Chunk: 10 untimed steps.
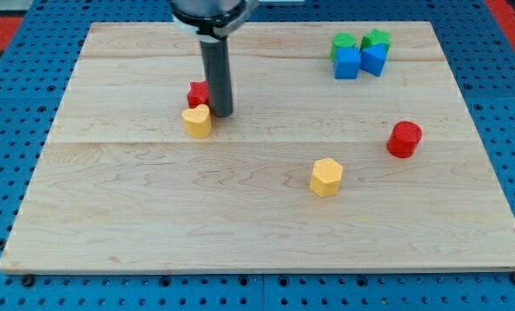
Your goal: Place the yellow hexagon at the bottom of the yellow heart
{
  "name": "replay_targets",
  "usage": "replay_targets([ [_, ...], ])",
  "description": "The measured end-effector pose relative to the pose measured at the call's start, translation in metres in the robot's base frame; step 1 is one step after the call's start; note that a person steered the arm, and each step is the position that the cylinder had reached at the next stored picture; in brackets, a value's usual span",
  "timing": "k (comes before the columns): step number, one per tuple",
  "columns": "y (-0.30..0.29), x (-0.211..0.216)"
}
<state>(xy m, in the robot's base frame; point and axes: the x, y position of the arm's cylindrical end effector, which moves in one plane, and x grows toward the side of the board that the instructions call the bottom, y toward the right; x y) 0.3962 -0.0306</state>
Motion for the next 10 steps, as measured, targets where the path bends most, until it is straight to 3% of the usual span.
replay_targets([
  [1, 0.088, 0.019],
  [2, 0.157, 0.072],
  [3, 0.203, 0.100],
  [4, 0.128, 0.155],
  [5, 0.096, 0.116],
  [6, 0.161, 0.136],
  [8, 0.163, 0.086],
  [9, 0.089, 0.079],
  [10, 0.069, 0.061],
])
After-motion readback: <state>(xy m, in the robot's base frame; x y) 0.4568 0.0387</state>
